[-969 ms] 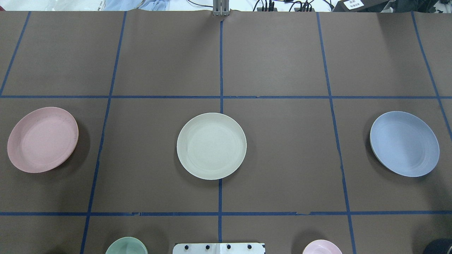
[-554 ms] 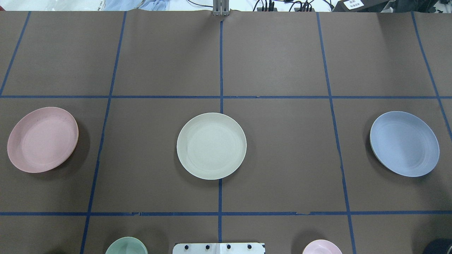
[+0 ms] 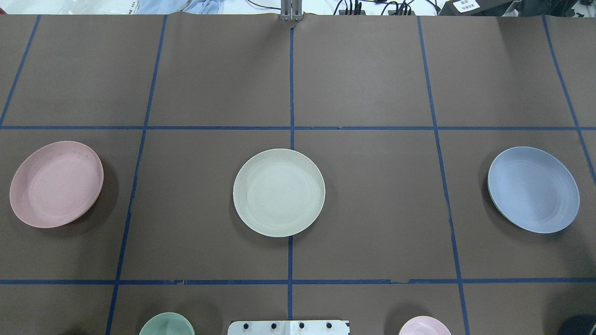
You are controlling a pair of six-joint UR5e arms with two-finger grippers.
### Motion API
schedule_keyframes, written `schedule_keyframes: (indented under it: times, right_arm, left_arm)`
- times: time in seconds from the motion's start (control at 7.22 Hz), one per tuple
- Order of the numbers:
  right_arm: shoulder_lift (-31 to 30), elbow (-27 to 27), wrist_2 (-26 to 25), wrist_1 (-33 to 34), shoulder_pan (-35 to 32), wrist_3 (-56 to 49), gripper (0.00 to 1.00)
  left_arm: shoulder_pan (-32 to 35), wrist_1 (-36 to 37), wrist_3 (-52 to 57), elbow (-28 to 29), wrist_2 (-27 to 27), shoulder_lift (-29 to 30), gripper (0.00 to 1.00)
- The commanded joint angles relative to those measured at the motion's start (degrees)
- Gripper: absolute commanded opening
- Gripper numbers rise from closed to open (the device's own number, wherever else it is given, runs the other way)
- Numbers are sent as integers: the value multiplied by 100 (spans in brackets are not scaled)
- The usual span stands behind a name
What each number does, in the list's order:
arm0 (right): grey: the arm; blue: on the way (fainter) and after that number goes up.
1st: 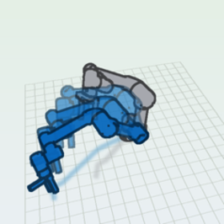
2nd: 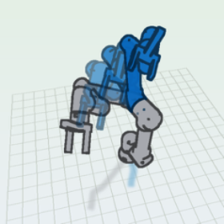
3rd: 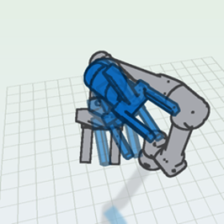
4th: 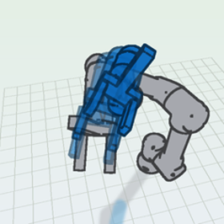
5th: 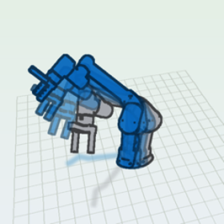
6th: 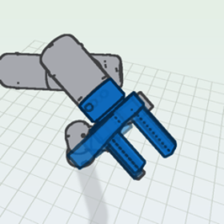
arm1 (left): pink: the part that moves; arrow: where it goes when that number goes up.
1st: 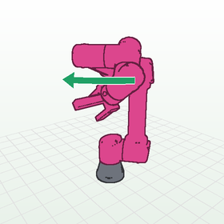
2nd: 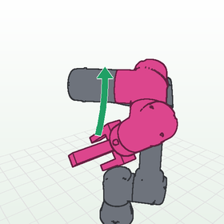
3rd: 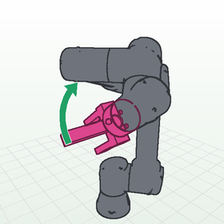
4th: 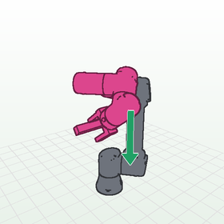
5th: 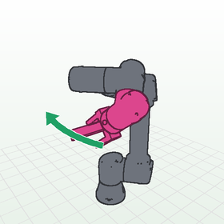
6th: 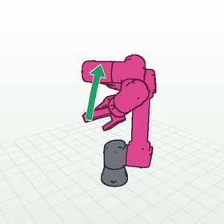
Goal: Stack three plates with pink and blue
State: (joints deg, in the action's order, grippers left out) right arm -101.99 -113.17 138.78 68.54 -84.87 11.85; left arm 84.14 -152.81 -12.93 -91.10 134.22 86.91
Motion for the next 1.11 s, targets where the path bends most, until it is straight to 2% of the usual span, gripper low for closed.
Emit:
schedule_keyframes:
  times: [0.0,0.28,0.55,0.83,0.97]
  right_arm:
    - [-67,5,0,-139,49,115,100]
    - [-93,5,-9,-139,85,159,100]
    - [-93,14,-9,-139,85,159,100]
    - [-93,14,-9,-139,85,159,100]
    - [-93,14,-9,-148,85,151,100]
  left_arm:
    - [-1202,-502,-1623,22,-375,-339,100]
    - [-2327,-819,-2605,310,-1927,-535,100]
    - [-2839,-1056,-2819,837,-2642,-543,100]
    - [-3113,-1442,-2829,1233,-2831,-543,100]
    - [-3236,-1479,-2820,1278,-2831,-543,89]
